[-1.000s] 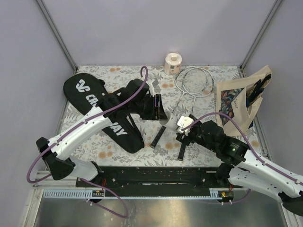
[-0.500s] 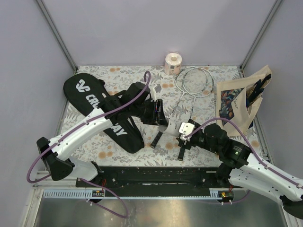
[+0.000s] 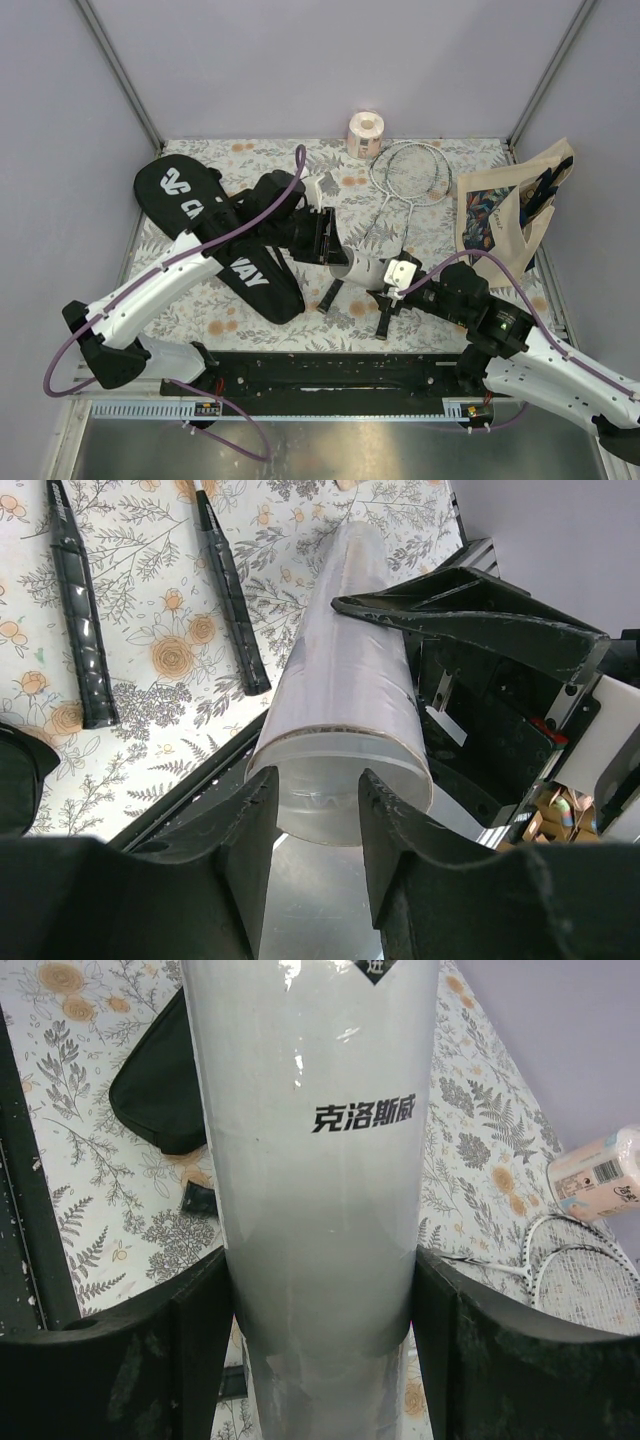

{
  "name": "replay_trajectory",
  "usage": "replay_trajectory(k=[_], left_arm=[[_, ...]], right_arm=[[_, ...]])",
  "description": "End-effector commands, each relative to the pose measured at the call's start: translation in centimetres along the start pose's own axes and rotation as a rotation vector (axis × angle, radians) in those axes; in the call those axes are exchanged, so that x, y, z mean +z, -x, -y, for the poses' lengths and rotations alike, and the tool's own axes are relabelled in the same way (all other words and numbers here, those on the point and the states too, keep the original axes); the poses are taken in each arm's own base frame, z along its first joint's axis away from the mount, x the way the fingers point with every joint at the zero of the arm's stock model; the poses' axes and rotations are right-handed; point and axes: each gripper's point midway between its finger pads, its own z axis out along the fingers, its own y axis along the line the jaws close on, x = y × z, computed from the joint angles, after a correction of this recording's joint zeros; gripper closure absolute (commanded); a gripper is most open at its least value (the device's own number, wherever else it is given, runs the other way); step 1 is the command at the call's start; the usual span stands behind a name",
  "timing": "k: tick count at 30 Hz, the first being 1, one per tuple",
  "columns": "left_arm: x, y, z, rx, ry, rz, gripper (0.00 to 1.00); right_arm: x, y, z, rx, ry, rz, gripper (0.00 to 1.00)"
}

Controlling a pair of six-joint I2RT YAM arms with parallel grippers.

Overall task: Pack up the badminton gear
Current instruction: Close the lid on the shuttle tube.

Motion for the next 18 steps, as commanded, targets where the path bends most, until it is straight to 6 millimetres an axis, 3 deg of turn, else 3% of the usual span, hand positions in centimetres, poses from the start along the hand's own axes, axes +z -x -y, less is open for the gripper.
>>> replay_trajectory(k=[1, 7, 12, 18], left_arm=[[-2.1, 1.8, 0.8, 0.055, -0.009, 0.097, 0.59], [-4.5, 1.9, 1.5, 0.192, -0.049, 0.144, 0.52], [-6.6, 2.1, 1.2, 0.315, -0.025, 0.174, 0.41], [-7.4, 3.0, 0.7, 0.491, 0.005, 0.214, 0.48]], right_arm=[[-0.4, 4.5, 0.7, -0.018, -0.010, 0.172, 0.61], [-0.6, 4.4, 0.8, 0.029, -0.017, 0.154, 0.61], [-0.6, 4.6, 0.6, 0.061, -0.008, 0.152, 0.60], [-0.8, 5.4, 0.0, 0.089, 0.033, 0.170, 0.60]])
